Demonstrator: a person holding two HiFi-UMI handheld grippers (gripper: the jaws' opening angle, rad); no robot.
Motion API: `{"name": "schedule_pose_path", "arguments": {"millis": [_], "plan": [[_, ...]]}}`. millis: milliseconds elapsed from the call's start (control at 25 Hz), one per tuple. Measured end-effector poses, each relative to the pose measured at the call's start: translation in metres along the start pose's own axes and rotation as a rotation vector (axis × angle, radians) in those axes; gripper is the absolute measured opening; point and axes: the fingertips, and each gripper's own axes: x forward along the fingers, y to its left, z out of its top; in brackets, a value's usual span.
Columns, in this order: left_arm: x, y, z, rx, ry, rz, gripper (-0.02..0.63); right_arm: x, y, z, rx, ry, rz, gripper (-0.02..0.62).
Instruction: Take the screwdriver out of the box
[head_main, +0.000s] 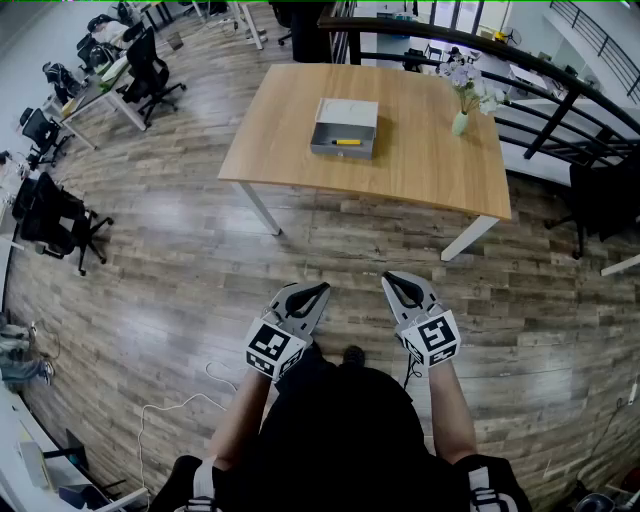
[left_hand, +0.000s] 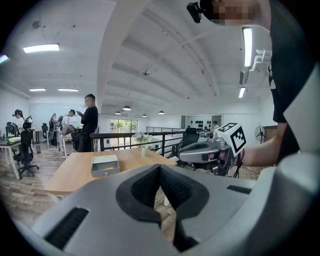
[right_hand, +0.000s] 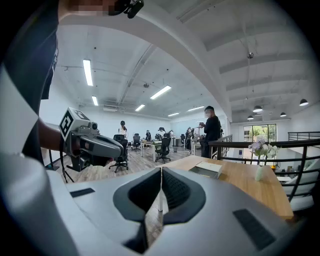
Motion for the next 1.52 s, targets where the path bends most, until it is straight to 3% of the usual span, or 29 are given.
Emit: {"name": "schedule_pose_path", "arguments": {"millis": [880,1520], "plan": [[0.002,-0.001,0.0,-0.021,-0.016,0.005,0.023,-0.001,-0.003,-0.029,-0.033,0.073,-0.031,0.026],[0.018,0.041,0.004,-0.032,-0.028,-0.018,0.022,0.033,-0.018,-0.029,-0.045,0.122,-0.056,0.027]]}}
